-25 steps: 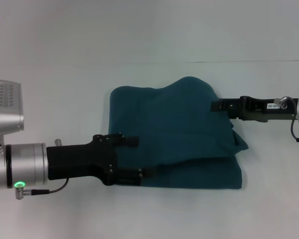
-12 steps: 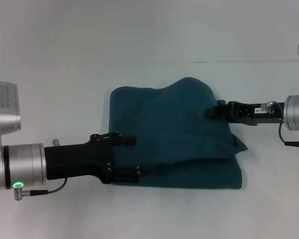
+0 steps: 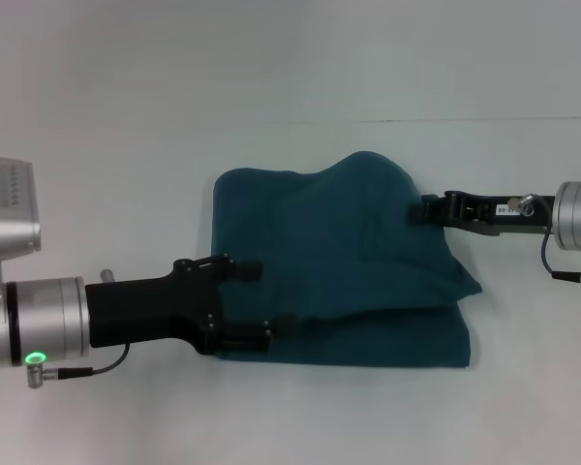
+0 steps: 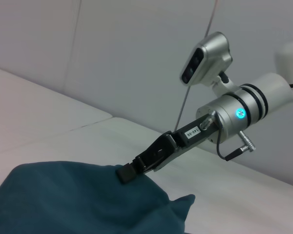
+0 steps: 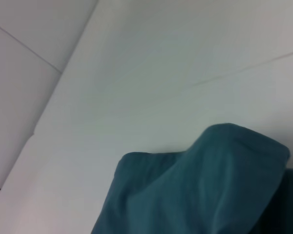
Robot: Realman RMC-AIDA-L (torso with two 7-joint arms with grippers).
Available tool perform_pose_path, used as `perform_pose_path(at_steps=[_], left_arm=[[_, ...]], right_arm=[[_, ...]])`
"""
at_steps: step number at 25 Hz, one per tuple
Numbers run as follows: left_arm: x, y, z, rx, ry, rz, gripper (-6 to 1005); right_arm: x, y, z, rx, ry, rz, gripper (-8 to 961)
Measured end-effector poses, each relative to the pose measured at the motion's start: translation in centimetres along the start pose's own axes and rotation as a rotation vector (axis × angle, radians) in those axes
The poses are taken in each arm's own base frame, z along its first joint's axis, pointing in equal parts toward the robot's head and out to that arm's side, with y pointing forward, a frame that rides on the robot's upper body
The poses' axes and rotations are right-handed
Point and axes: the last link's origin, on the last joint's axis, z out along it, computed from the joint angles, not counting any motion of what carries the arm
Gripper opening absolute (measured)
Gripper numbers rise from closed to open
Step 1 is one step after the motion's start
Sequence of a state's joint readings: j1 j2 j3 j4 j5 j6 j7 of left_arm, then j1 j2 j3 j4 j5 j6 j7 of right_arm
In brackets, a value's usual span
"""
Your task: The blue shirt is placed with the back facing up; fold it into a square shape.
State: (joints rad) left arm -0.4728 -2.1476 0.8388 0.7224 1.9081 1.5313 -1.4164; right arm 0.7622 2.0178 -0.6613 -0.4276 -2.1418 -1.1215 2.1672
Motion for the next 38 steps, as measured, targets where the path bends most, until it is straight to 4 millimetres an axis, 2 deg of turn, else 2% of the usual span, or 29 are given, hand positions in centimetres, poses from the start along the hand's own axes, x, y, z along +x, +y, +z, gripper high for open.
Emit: perform_pose_path(at_steps=[2,8,16,26,31,38], left_arm=[[0.0,-0.1,0.0,0.005,-0.001,-0.002,949],[0.0,-0.1,0.1,0.007,-0.001,-0.012,949],[0.1,-0.3,-0.1,0.017,0.009,-0.019,950],[0.0,-0.2,-0.1,0.018,0.010,-0.040,950],[-0.2,-0.1,0.0,0.015,0.010,-0.057,950],[-0.2,-0.1,0.0,0.015,0.012,-0.059,949]], right_arm=[[0.0,0.1,0.0,-0.010,-0.010,-0.023,186],[0.4,0.6,-1.0,-0.094,-0.044,-0.083,32],[1.2,0.6,-3.6,-0.171,-0.094,-0.119,33],[2.7,-0.6,-5.0,-0.165,-0.086,-0.091,32],[3.2,-1.3,-4.8,-0.126,-0.083,-0.087,32],[3.5,-2.7,-3.2,0.013,-0.117,-0.100,32]])
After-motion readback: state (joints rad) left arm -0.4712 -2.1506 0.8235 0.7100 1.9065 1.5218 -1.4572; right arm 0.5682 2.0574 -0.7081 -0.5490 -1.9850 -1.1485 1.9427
